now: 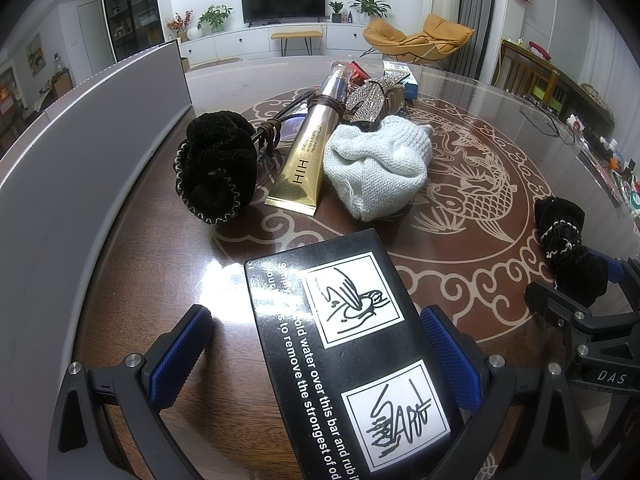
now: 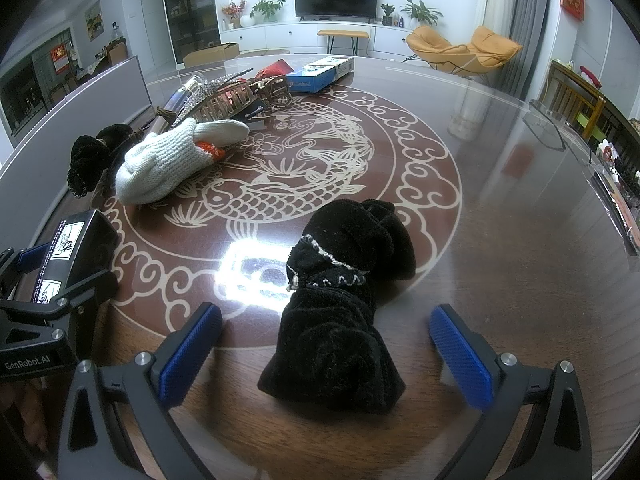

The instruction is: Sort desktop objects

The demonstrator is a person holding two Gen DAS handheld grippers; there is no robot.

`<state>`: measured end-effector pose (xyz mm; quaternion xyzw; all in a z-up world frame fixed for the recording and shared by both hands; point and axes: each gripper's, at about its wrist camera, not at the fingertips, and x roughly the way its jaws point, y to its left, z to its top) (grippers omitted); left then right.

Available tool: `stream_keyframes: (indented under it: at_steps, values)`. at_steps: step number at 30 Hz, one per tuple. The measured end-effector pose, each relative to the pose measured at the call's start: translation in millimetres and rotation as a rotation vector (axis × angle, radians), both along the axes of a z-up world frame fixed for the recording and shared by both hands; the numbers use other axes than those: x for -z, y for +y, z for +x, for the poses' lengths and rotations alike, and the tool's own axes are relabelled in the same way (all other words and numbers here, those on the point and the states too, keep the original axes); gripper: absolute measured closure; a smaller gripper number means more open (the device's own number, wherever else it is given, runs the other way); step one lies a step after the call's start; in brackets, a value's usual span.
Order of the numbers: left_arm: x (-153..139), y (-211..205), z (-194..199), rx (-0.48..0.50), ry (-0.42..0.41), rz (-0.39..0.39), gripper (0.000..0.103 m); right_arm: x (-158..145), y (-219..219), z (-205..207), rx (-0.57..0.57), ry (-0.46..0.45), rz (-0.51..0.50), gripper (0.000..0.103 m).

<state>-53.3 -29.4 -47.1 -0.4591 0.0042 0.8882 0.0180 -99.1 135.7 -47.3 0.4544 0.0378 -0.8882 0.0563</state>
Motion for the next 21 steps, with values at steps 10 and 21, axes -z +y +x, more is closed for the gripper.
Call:
stream_keyframes:
  at_steps: [10, 21]
  values:
    - [0.0, -0.2, 0.2, 0.0, 0.0, 0.0, 0.0, 0.1, -0.1, -0.3, 0.0, 0.0, 0.0, 0.0]
    - [-0.2, 4.0, -1.0, -0.004, -0.001, -0.002, 0.0, 0.1, -0.2, -0.3, 0.0, 0.0, 0.0, 0.0]
